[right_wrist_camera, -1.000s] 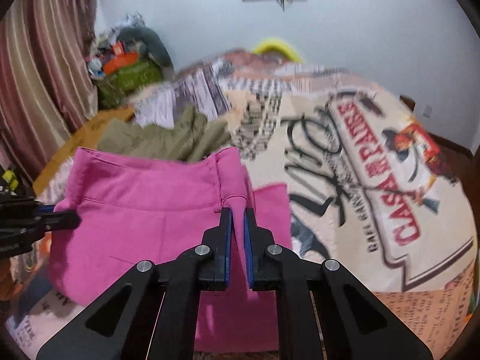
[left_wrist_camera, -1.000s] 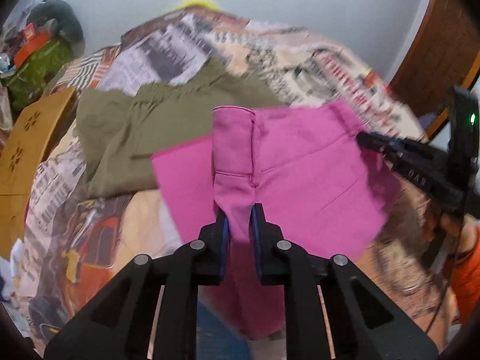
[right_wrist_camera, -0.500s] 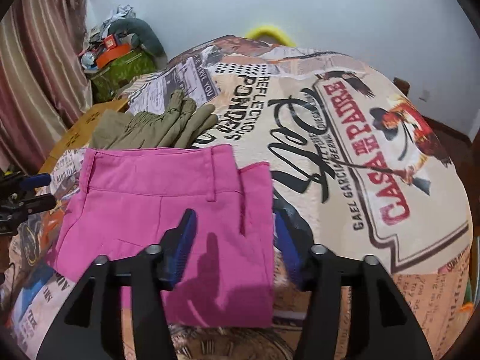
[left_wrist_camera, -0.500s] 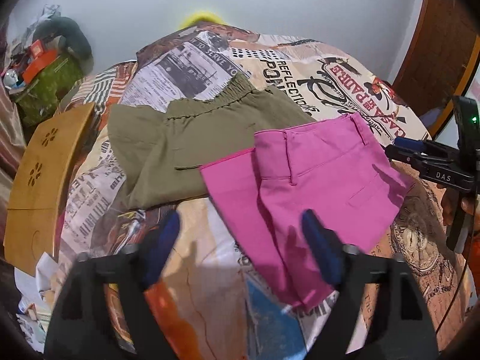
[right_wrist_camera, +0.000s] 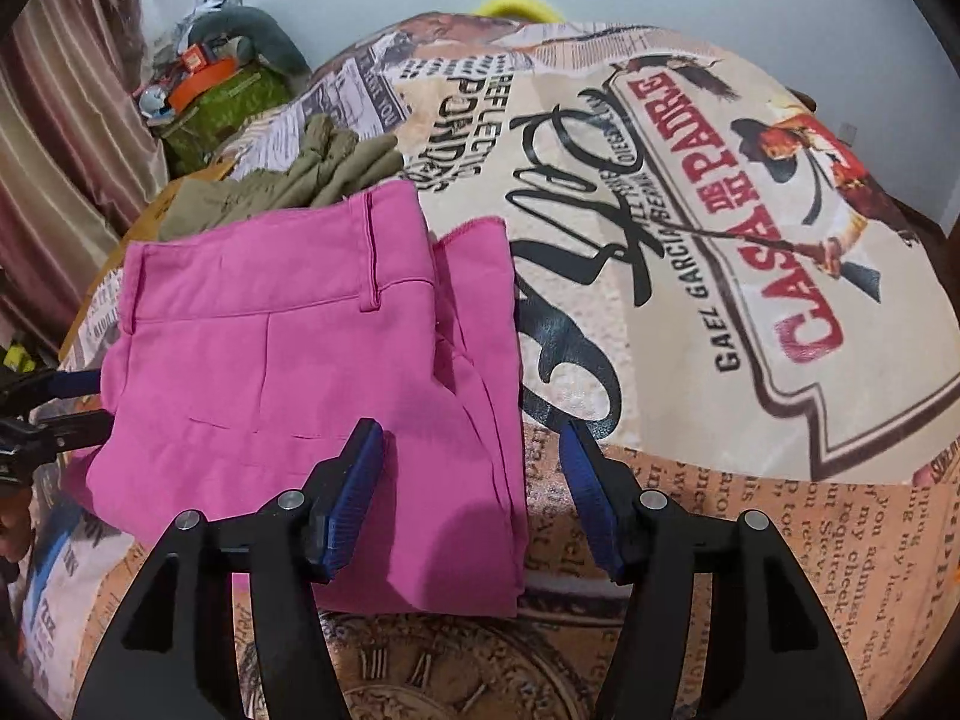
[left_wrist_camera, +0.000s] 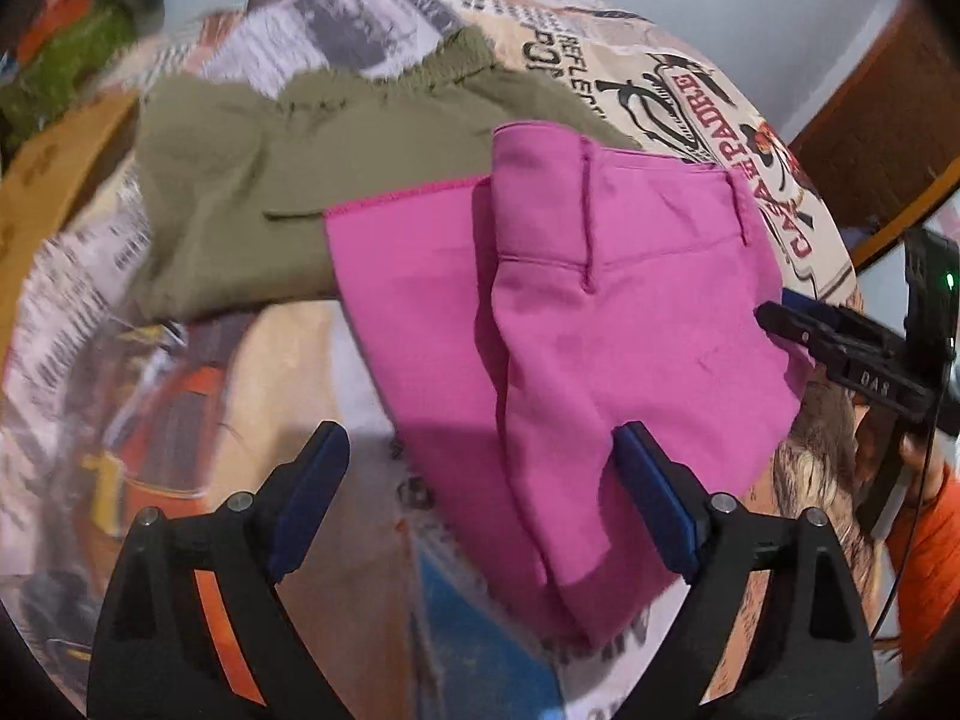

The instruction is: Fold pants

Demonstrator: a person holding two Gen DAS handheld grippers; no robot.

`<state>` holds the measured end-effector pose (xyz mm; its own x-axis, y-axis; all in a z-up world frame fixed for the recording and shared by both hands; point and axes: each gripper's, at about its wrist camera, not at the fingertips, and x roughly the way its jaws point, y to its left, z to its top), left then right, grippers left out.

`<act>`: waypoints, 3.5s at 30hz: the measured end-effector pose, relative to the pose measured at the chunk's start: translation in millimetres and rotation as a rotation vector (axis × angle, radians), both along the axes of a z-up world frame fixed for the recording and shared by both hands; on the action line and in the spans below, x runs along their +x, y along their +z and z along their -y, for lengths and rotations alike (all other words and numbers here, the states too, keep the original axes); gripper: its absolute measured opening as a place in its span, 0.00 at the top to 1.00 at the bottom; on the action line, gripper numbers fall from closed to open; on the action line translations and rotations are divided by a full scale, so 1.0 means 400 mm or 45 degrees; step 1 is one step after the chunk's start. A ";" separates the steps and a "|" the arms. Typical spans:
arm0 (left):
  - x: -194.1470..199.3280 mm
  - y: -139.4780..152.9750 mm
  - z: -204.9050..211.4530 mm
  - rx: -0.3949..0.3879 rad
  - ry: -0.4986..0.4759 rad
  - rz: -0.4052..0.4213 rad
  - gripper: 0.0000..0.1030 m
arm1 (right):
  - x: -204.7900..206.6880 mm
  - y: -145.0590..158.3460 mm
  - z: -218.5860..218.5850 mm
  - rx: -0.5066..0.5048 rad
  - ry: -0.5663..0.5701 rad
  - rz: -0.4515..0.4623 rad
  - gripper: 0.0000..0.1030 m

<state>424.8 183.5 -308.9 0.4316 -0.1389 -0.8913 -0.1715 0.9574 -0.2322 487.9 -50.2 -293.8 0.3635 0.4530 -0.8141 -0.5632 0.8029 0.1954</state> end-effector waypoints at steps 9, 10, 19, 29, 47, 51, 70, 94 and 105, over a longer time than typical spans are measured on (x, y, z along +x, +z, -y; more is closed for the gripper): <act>0.053 -0.019 -0.002 -0.054 0.015 0.031 0.28 | 0.017 -0.008 -0.033 -0.022 0.066 0.038 0.39; 0.054 -0.016 0.002 -0.032 0.012 0.039 0.29 | 0.017 -0.007 -0.037 -0.027 0.069 0.051 0.39; 0.051 0.015 0.073 0.147 -0.134 0.106 0.70 | -0.020 0.013 -0.064 -0.092 0.080 0.183 0.85; 0.021 0.083 0.057 0.103 -0.057 0.136 0.87 | -0.068 0.114 -0.046 -0.054 0.052 0.278 0.98; -0.005 0.143 -0.066 0.110 0.010 0.121 0.90 | -0.095 0.208 -0.126 -0.011 0.068 0.236 0.95; -0.004 0.101 -0.092 0.066 0.040 0.103 0.90 | -0.092 0.111 -0.147 -0.051 0.091 0.130 0.52; 0.001 0.057 -0.064 0.188 0.005 0.117 0.89 | -0.054 -0.017 -0.149 0.071 0.034 -0.057 0.86; -0.034 0.289 -0.107 0.220 0.039 0.323 0.95 | -0.095 0.242 -0.173 0.149 0.062 0.240 0.90; 0.088 0.308 -0.271 0.267 0.153 0.339 0.95 | -0.020 0.261 -0.332 0.198 0.048 0.293 0.91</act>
